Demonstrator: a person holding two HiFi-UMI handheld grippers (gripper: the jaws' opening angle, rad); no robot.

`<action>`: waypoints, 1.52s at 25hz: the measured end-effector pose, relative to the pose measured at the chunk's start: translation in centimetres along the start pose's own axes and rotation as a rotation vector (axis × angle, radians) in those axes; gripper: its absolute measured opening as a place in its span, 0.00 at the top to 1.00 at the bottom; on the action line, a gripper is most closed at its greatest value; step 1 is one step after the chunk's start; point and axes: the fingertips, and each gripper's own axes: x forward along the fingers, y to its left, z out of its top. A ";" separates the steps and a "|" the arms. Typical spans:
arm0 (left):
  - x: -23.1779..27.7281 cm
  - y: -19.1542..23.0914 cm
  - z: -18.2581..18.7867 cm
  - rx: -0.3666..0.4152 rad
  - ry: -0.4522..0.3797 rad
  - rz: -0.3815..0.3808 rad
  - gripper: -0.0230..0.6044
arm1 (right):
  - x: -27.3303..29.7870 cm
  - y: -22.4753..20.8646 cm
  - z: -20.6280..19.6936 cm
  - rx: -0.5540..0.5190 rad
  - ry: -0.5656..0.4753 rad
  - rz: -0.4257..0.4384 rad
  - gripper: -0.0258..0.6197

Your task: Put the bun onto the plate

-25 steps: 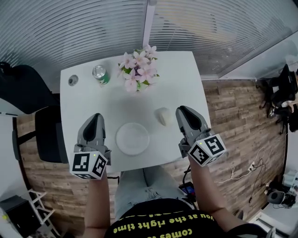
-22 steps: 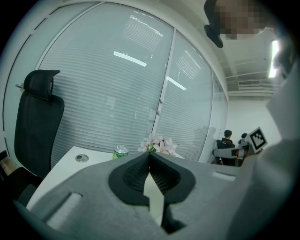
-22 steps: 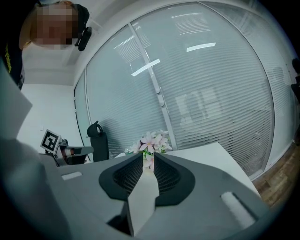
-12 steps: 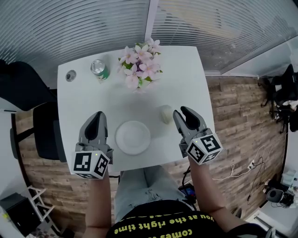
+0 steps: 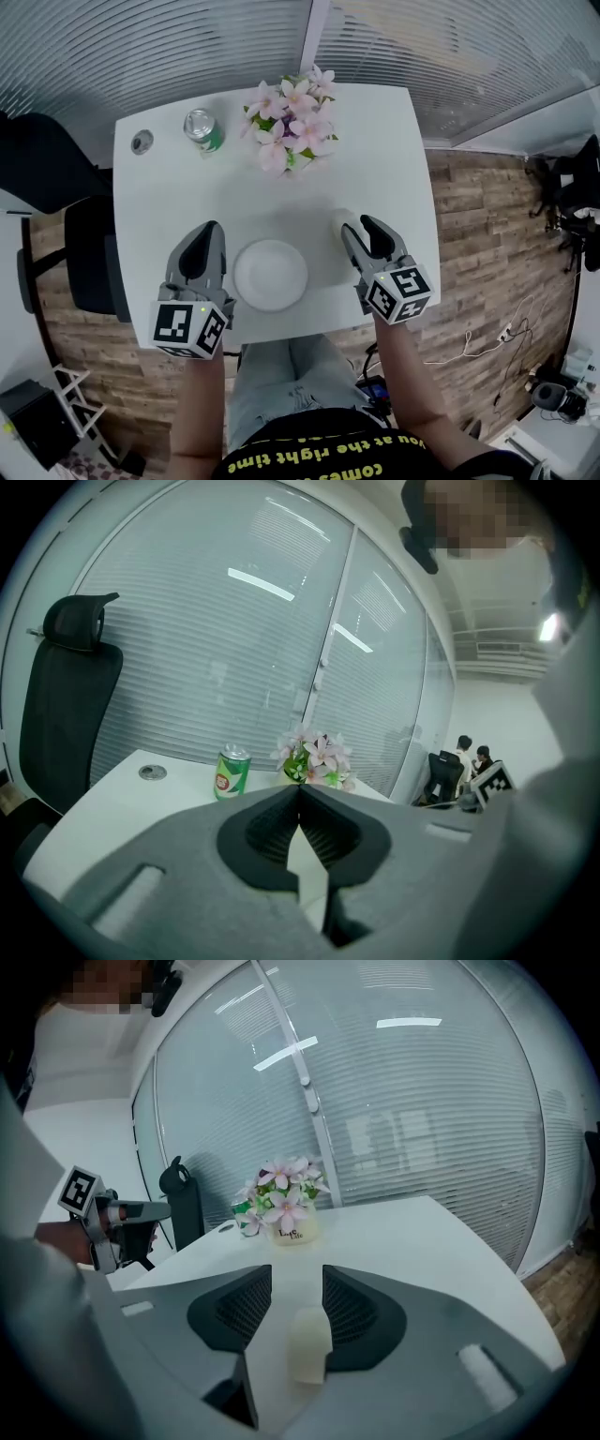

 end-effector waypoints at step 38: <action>-0.7 1.3 -1.8 -0.014 0.023 0.029 0.96 | 3.4 -2.4 -5.9 -0.105 0.195 -0.122 0.47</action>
